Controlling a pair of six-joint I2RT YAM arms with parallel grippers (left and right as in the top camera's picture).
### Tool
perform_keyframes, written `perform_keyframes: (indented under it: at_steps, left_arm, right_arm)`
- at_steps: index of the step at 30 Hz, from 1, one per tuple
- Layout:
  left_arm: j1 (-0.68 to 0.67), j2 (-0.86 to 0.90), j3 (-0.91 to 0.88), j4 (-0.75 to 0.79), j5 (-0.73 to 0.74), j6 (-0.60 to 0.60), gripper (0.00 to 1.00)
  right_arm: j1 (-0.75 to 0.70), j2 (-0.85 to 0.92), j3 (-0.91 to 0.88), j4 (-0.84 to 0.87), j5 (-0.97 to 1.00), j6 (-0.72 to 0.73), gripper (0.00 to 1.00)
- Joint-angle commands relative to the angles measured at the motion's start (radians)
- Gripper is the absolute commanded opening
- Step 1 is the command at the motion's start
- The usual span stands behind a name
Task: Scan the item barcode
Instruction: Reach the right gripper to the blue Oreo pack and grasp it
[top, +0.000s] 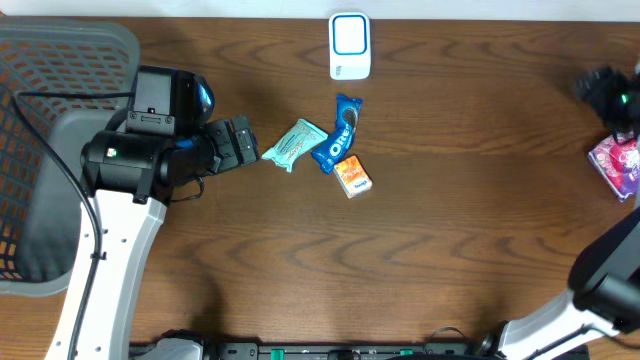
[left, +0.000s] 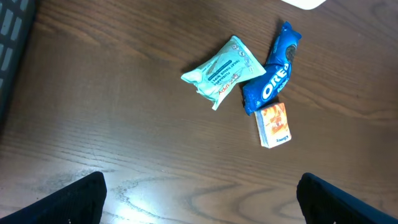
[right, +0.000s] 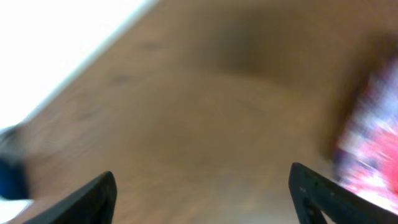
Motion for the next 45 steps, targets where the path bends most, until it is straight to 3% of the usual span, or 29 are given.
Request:
perform_keyframes:
  at_steps: [1, 3, 4, 8, 11, 16, 19, 24, 30, 35, 45]
  left_arm:
    - [0.003, 0.0, 0.007, -0.003, -0.01, 0.013, 0.98]
    - [0.003, 0.0, 0.007, -0.003, -0.01, 0.013, 0.98]
    - [0.003, 0.0, 0.007, -0.003, -0.01, 0.013, 0.98]
    - [0.003, 0.0, 0.007, -0.003, -0.01, 0.013, 0.98]
    - [0.003, 0.0, 0.007, -0.003, -0.01, 0.013, 0.98]
    - [0.003, 0.0, 0.007, -0.003, -0.01, 0.013, 0.98]
    - [0.003, 0.0, 0.007, -0.003, -0.01, 0.013, 0.98]
    - [0.003, 0.0, 0.007, -0.003, -0.01, 0.013, 0.98]
    - [0.003, 0.0, 0.007, -0.003, -0.01, 0.013, 0.98]
    - [0.003, 0.0, 0.007, -0.003, -0.01, 0.013, 0.98]
    - [0.003, 0.0, 0.007, -0.003, -0.01, 0.013, 0.98]
  right_arm:
    - [0.11, -0.081, 0.033, 0.005, -0.098, -0.101, 0.89]
    - [0.17, -0.084, 0.033, 0.003, -0.12, -0.1, 0.93]
    - [0.207, -0.083, 0.032, 0.001, -0.131, -0.099, 0.99]
    - [0.349, -0.053, 0.029, 0.004, -0.149, -0.098, 0.99]
    - [0.451, -0.014, 0.029, -0.01, -0.148, -0.09, 0.89]
    - [0.606, 0.083, 0.029, -0.01, -0.13, -0.07, 0.85]
    - [0.669, 0.151, 0.029, -0.001, -0.059, 0.014, 0.8]
    - [0.73, 0.266, 0.029, 0.048, -0.064, 0.209, 0.7]
    - [0.772, 0.353, 0.029, 0.099, -0.157, 0.233, 0.69]
    - [0.805, 0.37, 0.029, 0.094, -0.148, 0.261, 0.62]
    - [0.892, 0.409, 0.018, 0.047, 0.095, 0.358, 0.57]
